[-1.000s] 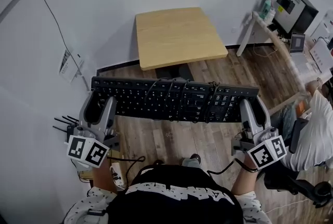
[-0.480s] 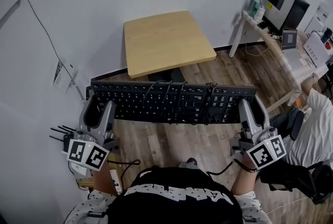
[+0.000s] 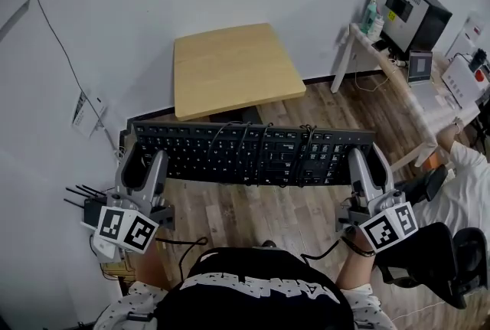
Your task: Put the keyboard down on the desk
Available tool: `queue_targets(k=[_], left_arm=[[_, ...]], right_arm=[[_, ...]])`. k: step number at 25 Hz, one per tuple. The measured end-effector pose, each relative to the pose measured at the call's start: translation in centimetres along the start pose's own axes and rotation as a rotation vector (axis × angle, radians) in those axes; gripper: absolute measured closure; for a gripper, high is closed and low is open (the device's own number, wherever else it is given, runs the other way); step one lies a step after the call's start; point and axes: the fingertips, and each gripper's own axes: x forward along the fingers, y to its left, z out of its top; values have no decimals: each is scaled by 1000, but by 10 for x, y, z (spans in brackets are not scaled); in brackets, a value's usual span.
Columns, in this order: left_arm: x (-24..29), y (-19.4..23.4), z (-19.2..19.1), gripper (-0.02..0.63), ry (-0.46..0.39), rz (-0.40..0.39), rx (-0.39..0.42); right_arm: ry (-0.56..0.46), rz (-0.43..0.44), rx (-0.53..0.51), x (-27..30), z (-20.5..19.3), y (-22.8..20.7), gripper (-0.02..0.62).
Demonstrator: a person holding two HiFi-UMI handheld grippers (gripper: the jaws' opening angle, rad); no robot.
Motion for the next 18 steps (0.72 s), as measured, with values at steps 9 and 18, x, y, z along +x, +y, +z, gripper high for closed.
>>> queue_targets(k=[9, 18], left_arm=[[-3, 1, 0, 362, -6, 28, 0], [-9, -4, 5, 360, 1, 55, 23]], right_arm=[[-1, 10, 5, -1, 5, 3, 407], [9, 52, 36, 4, -1, -3, 408]])
